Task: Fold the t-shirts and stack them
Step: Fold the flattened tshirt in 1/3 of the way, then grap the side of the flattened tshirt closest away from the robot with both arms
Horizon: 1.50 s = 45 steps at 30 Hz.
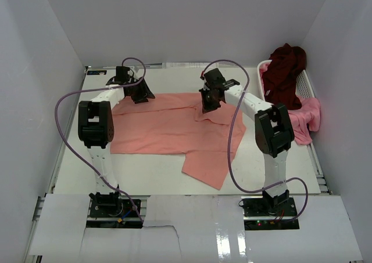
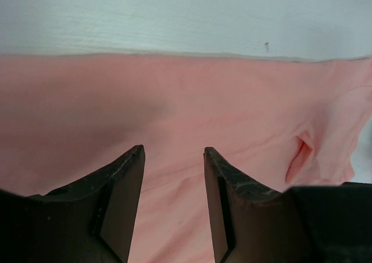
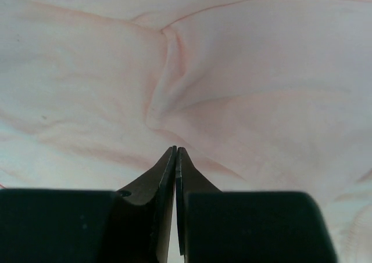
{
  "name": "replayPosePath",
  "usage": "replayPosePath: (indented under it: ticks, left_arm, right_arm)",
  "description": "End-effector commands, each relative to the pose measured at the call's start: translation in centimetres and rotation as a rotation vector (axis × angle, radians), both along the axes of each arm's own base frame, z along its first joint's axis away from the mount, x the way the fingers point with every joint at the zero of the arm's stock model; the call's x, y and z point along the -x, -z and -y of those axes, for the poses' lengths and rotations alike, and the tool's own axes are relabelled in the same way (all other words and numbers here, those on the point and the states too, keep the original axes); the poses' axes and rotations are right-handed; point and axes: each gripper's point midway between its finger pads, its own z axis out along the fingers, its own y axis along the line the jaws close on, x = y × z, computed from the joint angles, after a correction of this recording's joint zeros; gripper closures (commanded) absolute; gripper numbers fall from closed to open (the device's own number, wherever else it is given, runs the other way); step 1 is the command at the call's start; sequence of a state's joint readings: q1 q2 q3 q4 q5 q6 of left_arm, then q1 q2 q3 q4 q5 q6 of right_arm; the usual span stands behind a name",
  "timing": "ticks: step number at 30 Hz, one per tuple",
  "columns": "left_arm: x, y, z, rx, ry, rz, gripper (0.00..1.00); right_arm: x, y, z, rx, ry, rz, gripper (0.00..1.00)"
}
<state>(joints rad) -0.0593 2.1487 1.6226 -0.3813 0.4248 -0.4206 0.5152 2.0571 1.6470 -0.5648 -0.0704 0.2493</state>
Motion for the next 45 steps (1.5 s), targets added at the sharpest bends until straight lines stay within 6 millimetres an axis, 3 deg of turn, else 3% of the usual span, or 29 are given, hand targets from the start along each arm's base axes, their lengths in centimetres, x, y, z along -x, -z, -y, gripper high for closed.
replayPosePath:
  ticks: [1,4,5,6,8,9,11,12,13,14,15,18,20,23,26,32,35,38,45]
  left_arm:
    - [0.8,-2.2,-2.4,-0.014,-0.041,0.031,0.44]
    - [2.3,-4.1,-3.0,-0.014,-0.054,0.053,0.44]
    - [2.9,-6.6,-3.2,-0.019,-0.06,0.102,0.44]
    - [4.1,-6.4,-3.3,-0.022,-0.069,0.086,0.44]
    - [5.4,-7.4,-4.3,-0.064,-0.118,0.091,0.43]
    - [6.7,-9.1,-4.9,-0.089,-0.145,0.105,0.43]
    - [9.0,-8.2,-6.9,-0.177,-0.222,0.063,0.42]
    - [9.9,-10.0,-7.4,-0.194,-0.247,0.105,0.42]
    - [11.2,-9.2,-8.1,-0.224,-0.276,0.085,0.41]
    - [12.0,-9.5,-8.5,-0.234,-0.294,0.088,0.41]
    - [13.5,-10.2,-8.7,-0.23,-0.32,0.105,0.41]
    - [16.4,-10.6,-9.2,-0.218,-0.384,0.124,0.33]
    - [17.6,-10.2,-10.3,-0.208,-0.428,0.115,0.25]
    - [19.0,-8.2,-10.1,-0.206,-0.413,0.069,0.24]
    - [19.9,-5.4,-9.9,-0.215,-0.394,-0.01,0.24]
    - [20.1,-3.2,-9.9,-0.219,-0.39,-0.05,0.25]
    - [20.3,-3.0,-9.7,-0.213,-0.374,-0.07,0.25]
    - [21.2,-3.5,-9.9,-0.222,-0.391,-0.082,0.25]
    - [22.6,-5.2,-11.0,-0.178,-0.534,-0.07,0.26]
  right_arm:
    - [-1.1,-2.6,2.2,0.062,0.046,0.089,0.92]
    - [-0.2,-2.1,2.8,0.077,0.038,0.066,0.91]
    - [0.3,-2.1,2.7,0.072,0.024,0.053,0.89]
    - [1.4,-1.4,3.2,0.089,0.018,0.027,0.81]
    - [3.0,-2.5,3.3,0.082,0.002,0.043,0.66]
    - [3.8,-2.8,3.5,0.081,-0.001,0.05,0.61]
    - [6.5,-3.6,4.2,0.079,-0.012,0.065,0.45]
    - [7.5,-3.9,4.5,0.078,-0.016,0.072,0.34]
    - [9.4,-4.2,5.0,0.076,-0.021,0.078,0.32]
    - [10.4,-4.2,5.4,0.08,-0.021,0.078,0.31]
    - [11.4,-5.5,5.7,0.058,-0.018,0.105,0.28]
    - [16.3,-3.3,7.4,0.074,-0.004,0.026,0.18]
    - [17.9,-2.8,8.3,0.079,0.01,0.003,0.17]
    - [19.8,-0.9,9.3,0.092,0.028,-0.036,0.17]
    - [20.0,0.3,9.6,0.108,0.031,-0.051,0.17]
    - [18.5,1.9,9.8,0.186,0.034,-0.051,0.17]
    - [18.2,1.2,8.8,0.161,0.009,-0.06,0.18]
    - [19.3,0.4,8.2,0.134,-0.019,-0.071,0.19]
    - [23.9,-0.4,7.9,0.245,-0.112,-0.042,0.21]
